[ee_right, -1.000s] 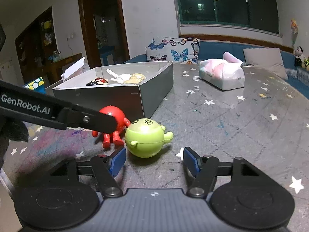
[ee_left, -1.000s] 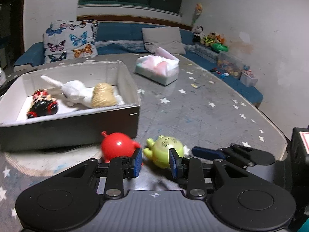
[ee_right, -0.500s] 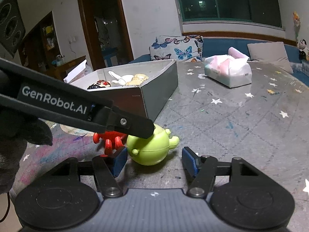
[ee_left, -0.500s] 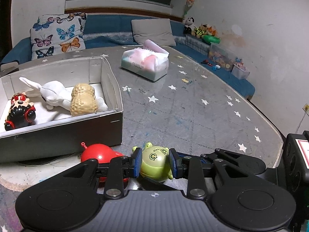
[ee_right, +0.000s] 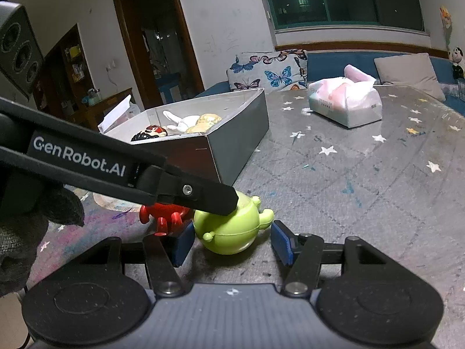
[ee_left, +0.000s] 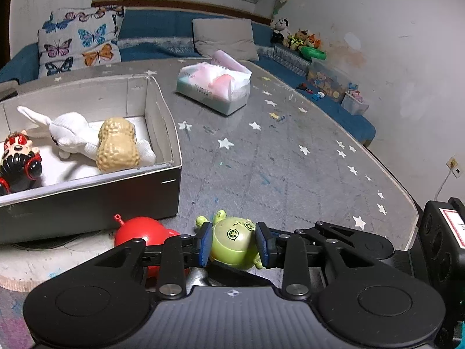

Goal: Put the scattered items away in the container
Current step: 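Lower the left gripper onto the green alien toy and grasp it, then lift the green alien toy over the box rim with the left gripper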

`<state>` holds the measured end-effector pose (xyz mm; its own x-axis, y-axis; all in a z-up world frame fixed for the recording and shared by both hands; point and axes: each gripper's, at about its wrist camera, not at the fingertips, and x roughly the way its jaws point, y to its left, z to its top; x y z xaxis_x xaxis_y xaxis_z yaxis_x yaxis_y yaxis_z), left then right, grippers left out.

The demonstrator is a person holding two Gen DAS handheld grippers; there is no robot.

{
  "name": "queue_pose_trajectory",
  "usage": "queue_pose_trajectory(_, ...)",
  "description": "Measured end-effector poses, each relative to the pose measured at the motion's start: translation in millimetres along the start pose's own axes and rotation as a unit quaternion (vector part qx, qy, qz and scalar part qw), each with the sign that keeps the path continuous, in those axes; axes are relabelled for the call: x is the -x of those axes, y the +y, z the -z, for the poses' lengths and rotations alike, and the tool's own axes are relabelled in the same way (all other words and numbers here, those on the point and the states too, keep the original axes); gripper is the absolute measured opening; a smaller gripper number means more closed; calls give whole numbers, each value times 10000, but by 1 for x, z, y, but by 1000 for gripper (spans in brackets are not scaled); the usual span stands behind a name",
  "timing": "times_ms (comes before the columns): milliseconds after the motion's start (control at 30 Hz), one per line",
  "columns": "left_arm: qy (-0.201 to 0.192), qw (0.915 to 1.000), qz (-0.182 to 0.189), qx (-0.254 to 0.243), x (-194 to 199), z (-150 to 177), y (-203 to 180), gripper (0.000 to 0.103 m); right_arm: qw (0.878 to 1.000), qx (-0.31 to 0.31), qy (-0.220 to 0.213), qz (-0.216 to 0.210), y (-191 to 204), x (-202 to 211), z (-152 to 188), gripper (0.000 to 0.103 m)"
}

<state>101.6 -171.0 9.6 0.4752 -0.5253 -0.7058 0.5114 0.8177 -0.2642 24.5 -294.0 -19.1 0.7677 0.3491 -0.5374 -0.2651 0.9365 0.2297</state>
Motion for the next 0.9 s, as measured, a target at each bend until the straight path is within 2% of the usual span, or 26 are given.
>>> queue_pose_trajectory(467, 308, 9992, 235, 132, 0, 1, 7, 41, 9999, 4, -40, -110, 0, 4, 0, 59)
queue_pose_trajectory(900, 292, 9993, 184, 166, -2, 1, 5, 43, 9998, -165, 0, -145, -3, 1, 0, 56)
